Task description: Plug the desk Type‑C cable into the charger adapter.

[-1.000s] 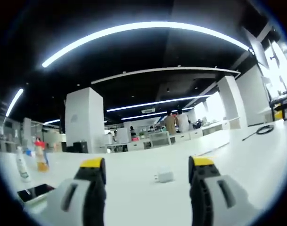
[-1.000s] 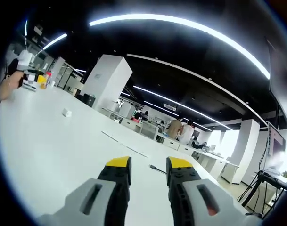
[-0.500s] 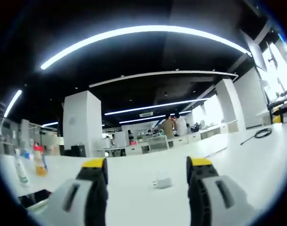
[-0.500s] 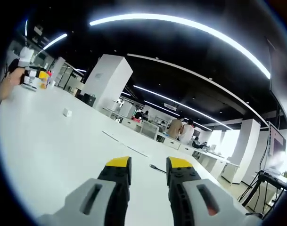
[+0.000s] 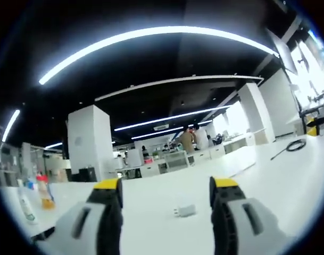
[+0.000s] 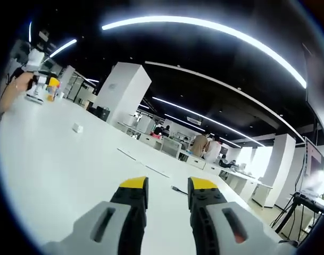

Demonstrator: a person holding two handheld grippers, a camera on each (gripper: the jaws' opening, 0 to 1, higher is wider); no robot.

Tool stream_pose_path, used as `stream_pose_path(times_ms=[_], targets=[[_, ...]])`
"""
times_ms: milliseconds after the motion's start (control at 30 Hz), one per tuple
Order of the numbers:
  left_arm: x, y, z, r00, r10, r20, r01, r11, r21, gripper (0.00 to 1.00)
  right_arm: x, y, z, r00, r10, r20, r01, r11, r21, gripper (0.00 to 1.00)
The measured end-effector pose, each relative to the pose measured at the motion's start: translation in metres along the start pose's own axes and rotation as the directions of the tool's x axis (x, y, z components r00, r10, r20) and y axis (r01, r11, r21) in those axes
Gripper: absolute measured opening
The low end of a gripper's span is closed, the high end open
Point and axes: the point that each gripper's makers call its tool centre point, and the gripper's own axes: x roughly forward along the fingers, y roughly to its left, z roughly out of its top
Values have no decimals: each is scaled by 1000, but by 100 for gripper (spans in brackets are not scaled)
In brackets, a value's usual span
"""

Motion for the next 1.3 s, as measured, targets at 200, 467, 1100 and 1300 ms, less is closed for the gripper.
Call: stream_pose_path(times_ms=[200, 467, 1100, 1300], targets=[[16, 3, 1, 999, -23, -48, 25, 999, 38, 66, -1, 1, 1, 1000, 6, 3, -6, 1000, 1, 29], [39, 7, 4, 994, -48, -101, 60, 992, 116, 67, -1, 3, 0, 1000, 13, 0, -13, 1000, -8, 29], [86, 2, -19, 947, -136, -291, 199, 960, 199, 66, -2, 3, 0, 1000, 16, -3, -16, 1000, -9, 29], [99, 3, -28, 923, -147, -356, 245, 938, 246, 66, -2, 3, -1, 1000, 18, -7, -18, 1000, -10, 29]])
